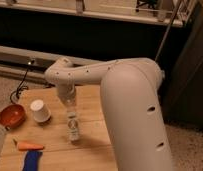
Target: Stand the bottle upright
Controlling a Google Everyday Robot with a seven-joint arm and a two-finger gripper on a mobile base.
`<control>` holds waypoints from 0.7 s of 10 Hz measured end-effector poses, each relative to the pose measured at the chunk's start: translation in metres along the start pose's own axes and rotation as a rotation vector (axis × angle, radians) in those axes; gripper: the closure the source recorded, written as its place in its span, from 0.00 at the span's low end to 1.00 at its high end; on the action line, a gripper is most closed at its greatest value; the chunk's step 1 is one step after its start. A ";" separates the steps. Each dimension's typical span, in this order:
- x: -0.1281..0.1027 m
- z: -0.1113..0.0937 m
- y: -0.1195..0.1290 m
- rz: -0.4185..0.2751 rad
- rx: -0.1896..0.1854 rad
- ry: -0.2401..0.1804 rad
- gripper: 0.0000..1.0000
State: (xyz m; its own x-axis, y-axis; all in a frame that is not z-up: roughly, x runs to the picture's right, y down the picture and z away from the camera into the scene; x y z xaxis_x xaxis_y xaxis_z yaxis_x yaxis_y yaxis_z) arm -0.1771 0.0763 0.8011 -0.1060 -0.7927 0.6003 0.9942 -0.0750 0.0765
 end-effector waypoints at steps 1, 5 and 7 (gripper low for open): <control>0.001 -0.006 0.000 0.000 -0.003 0.012 0.70; 0.003 -0.021 0.000 0.001 -0.011 0.047 0.70; 0.006 -0.027 0.000 0.002 -0.011 0.064 0.70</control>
State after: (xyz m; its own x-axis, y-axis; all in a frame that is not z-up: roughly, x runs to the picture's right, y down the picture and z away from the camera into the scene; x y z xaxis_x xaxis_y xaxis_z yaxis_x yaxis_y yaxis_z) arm -0.1771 0.0553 0.7834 -0.1028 -0.8298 0.5485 0.9946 -0.0792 0.0665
